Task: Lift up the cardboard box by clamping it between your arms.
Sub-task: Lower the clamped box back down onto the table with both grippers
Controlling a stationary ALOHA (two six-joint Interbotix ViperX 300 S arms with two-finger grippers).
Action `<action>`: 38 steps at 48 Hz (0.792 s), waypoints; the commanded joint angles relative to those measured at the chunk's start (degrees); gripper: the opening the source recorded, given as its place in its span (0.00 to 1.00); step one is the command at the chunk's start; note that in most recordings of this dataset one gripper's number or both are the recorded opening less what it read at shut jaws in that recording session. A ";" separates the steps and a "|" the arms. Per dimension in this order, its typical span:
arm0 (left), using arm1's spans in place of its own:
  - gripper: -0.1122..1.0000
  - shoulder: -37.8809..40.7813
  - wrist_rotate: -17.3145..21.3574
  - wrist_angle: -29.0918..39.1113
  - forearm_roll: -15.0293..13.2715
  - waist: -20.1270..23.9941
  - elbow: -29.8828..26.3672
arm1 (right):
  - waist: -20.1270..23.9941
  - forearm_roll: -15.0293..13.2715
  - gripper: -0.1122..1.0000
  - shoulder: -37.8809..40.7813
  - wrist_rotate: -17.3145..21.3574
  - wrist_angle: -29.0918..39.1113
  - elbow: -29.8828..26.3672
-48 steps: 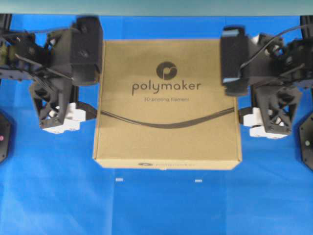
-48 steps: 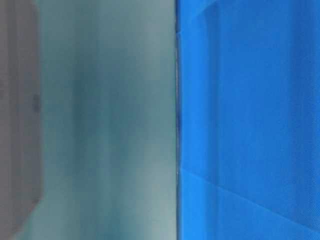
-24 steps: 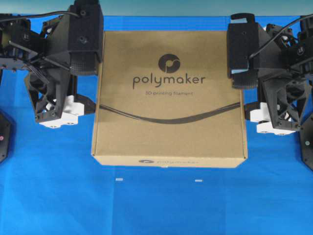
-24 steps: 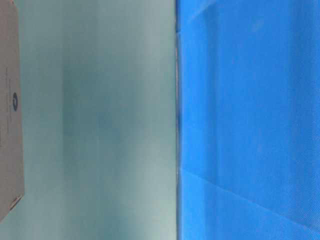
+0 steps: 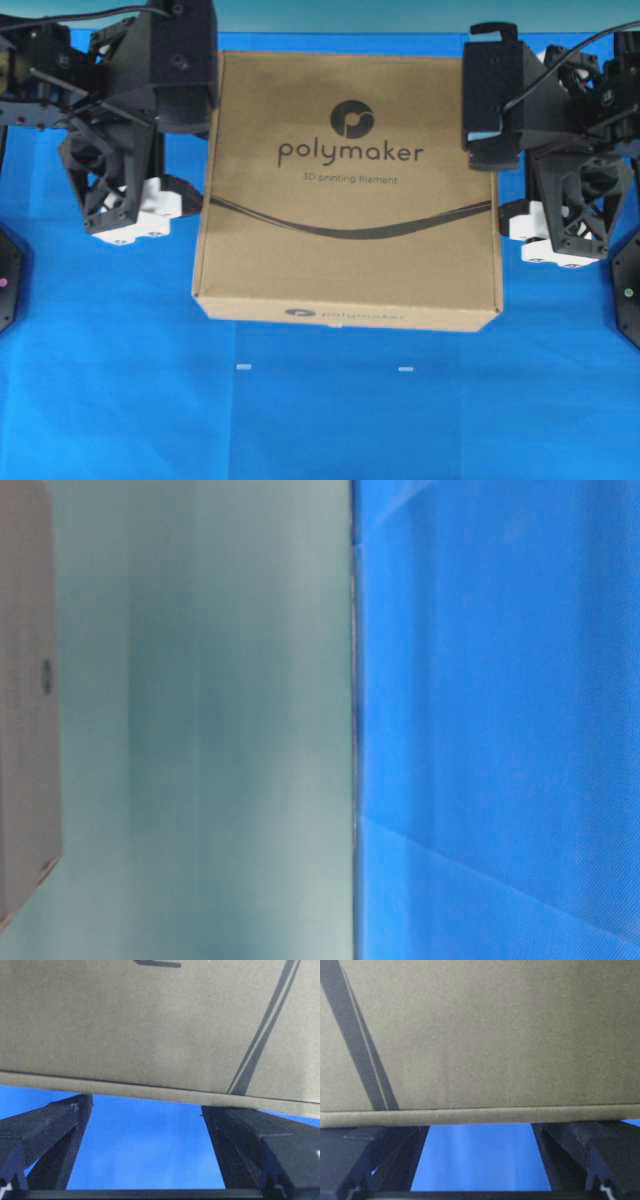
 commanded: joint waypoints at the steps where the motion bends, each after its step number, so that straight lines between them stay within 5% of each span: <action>1: 0.87 1.14 -0.62 -4.39 -0.18 0.26 0.79 | -0.44 0.35 1.00 0.97 0.09 -5.54 1.23; 13: 0.87 1.76 -0.88 -12.74 -0.18 0.35 10.55 | -1.58 0.35 1.00 0.09 -0.09 -16.08 10.28; 38: 0.87 4.31 -0.97 -23.73 -0.18 0.62 21.53 | -1.67 0.26 1.00 3.34 -0.44 -34.98 23.91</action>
